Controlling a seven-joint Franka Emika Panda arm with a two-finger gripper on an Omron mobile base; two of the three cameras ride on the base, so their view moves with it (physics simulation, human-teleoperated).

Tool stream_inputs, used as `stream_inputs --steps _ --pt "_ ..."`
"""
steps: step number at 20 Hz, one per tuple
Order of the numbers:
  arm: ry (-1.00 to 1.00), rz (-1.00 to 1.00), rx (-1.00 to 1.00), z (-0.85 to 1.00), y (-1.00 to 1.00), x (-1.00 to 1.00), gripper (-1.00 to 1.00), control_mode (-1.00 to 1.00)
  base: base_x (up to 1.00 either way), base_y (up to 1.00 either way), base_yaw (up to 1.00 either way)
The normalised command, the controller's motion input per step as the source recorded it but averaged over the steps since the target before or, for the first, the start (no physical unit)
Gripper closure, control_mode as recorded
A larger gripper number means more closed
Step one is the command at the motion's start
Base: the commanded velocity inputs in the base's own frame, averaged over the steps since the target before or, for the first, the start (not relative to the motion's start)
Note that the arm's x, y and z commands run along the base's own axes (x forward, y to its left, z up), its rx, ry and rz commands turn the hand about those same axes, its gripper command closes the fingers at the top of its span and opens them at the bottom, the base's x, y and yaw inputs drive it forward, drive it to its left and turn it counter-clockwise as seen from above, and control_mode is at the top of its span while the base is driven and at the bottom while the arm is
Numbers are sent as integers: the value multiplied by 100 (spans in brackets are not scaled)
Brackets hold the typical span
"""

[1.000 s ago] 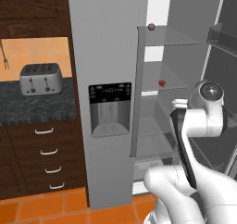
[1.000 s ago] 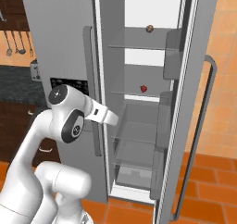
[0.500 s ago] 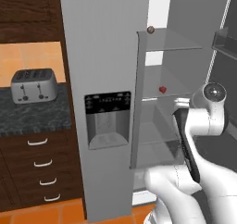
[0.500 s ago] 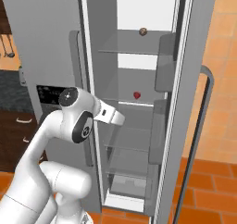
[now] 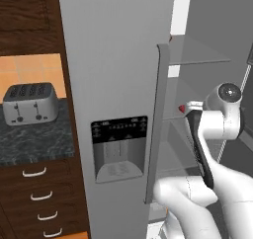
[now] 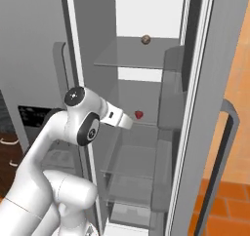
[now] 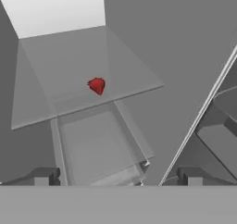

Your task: Take the strawberry from the fridge and place it on top of the pancake, located on the dining counter.

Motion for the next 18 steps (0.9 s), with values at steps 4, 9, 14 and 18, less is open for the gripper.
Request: stream_inputs --steps 4,9,14,18 --pt "0 0 0 0 0 0 -100 100 43 -24 0" --pt "2 9 16 -45 -40 45 -100 -100 0 0 0" --pt "18 20 0 -18 20 72 -100 -100 0 0 0" --pt "16 6 -12 -3 8 51 -100 -100 0 0 0"
